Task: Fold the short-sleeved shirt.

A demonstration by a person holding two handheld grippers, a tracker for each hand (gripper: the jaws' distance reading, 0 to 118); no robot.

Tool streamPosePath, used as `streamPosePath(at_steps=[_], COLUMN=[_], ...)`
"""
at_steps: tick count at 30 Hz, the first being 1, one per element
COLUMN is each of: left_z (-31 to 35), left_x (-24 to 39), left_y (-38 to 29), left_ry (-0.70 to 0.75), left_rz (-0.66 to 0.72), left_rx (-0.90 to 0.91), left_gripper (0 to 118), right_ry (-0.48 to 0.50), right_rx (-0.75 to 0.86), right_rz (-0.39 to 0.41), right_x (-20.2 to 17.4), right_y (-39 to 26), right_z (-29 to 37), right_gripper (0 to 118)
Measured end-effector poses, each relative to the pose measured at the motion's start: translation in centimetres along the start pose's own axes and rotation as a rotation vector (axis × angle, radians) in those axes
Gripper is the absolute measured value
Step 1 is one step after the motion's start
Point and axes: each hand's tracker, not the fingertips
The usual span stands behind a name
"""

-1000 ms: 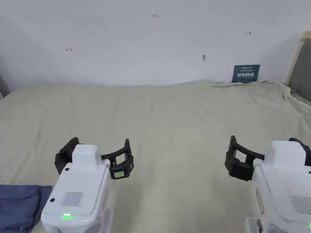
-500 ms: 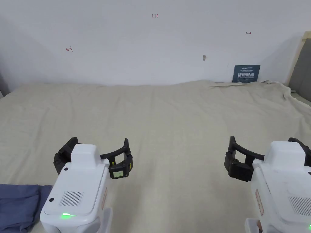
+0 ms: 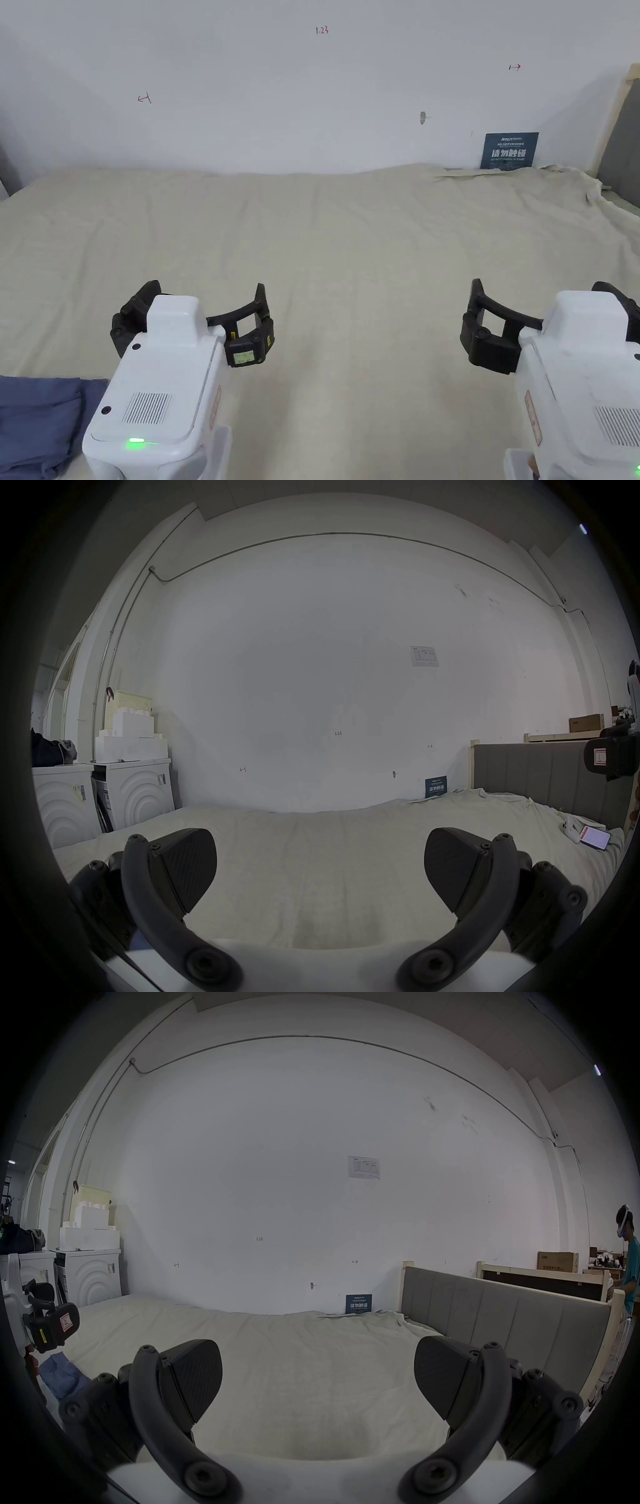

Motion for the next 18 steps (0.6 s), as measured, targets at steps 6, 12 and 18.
streamPosePath(at_steps=[6, 12, 18], left_z=[-0.01, -0.03, -0.08], left_x=[-0.01, -0.02, -0.01], left_y=[0.04, 0.08, 0.09], left_ry=[-0.002, -0.002, -0.002], left_rz=[0.001, -0.004, -0.003], left_rx=[0.000, 0.001, 0.001], left_gripper=[118, 118, 118], right_ry=[0.000, -0.002, 0.000], right_rx=[0.000, 0.004, 0.002], right_rz=[0.000, -0.001, 0.005], right_x=[-0.05, 0.04, 0.06], right_y=[0.03, 0.03, 0.05], right_z=[0.05, 0.10, 0.15], right_gripper=[111, 111, 111])
